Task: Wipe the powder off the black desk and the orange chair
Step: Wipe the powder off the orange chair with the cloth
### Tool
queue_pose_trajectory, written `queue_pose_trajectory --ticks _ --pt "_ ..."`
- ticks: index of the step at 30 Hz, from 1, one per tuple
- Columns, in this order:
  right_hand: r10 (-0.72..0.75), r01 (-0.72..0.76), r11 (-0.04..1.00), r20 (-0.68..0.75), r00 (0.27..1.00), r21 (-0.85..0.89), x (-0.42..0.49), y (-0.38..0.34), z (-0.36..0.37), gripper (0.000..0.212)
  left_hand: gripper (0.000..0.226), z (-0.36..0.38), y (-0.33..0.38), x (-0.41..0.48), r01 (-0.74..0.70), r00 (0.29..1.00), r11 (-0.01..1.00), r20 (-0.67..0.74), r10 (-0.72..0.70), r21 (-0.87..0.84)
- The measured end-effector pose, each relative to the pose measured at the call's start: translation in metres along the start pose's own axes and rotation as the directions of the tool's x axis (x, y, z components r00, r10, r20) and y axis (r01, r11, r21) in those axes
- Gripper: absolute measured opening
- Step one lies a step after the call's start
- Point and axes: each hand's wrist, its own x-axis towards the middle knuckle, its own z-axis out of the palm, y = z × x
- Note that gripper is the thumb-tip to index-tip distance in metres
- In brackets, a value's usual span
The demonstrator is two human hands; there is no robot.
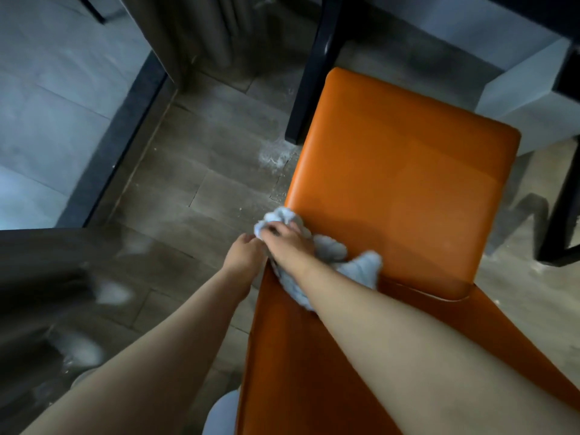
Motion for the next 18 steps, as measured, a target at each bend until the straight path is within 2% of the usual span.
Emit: queue_pose_trajectory --ticks 3,4,6,8,9,11,13,14,16,18 --pt "-0.108 0.108 0.994 -0.010 0.994 0.026 -0.007 0.014 -0.003 0.038 0.029 -0.004 -0.002 0.006 0.030 0.995 0.997 -0.090 -0.036 -0.071" --pt "-0.101 0.101 0.995 -0.017 0.995 0.008 -0.015 0.030 -0.011 0.037 0.029 -0.005 -0.002 0.008 0.035 0.993 0.997 -0.107 -0.042 -0.069" --pt "-0.008 -0.001 0.982 -0.045 0.999 -0.188 -0.028 0.064 -0.026 0.039 0.028 -0.005 -0.001 0.008 0.042 0.994 0.998 -0.099 -0.046 -0.041" --pt "0.118 -0.158 0.900 -0.121 0.986 -0.406 -0.040 0.098 -0.043 0.042 0.022 0.000 0.003 0.007 0.044 0.998 0.999 -0.044 -0.043 0.028" --pt "0.186 -0.224 0.883 -0.130 0.974 -0.412 -0.042 0.106 -0.051 0.043 0.020 0.003 0.006 0.007 0.036 0.999 0.997 -0.009 -0.036 0.072" --pt "0.209 -0.230 0.947 -0.112 0.971 -0.225 -0.040 0.102 -0.057 0.043 0.023 0.011 0.011 0.007 -0.001 0.999 0.986 0.041 -0.005 0.165" --pt "0.112 -0.112 0.994 -0.126 0.986 0.010 -0.022 0.070 -0.040 0.038 0.030 0.018 0.015 0.009 -0.065 0.996 0.960 0.076 0.046 0.271" --pt "0.089 -0.082 0.994 -0.106 0.990 0.068 -0.011 0.048 -0.030 0.039 0.031 0.020 0.017 0.010 -0.097 0.994 0.933 0.077 0.075 0.347" --pt "0.094 -0.092 0.994 -0.032 0.995 0.055 0.006 0.017 -0.013 0.050 0.032 0.021 0.017 0.013 -0.126 0.992 0.883 0.040 0.121 0.452" --pt "0.113 -0.113 0.993 0.025 0.993 -0.032 0.015 0.023 -0.014 0.050 0.028 0.021 0.017 0.017 -0.154 0.987 0.852 0.038 0.156 0.500"
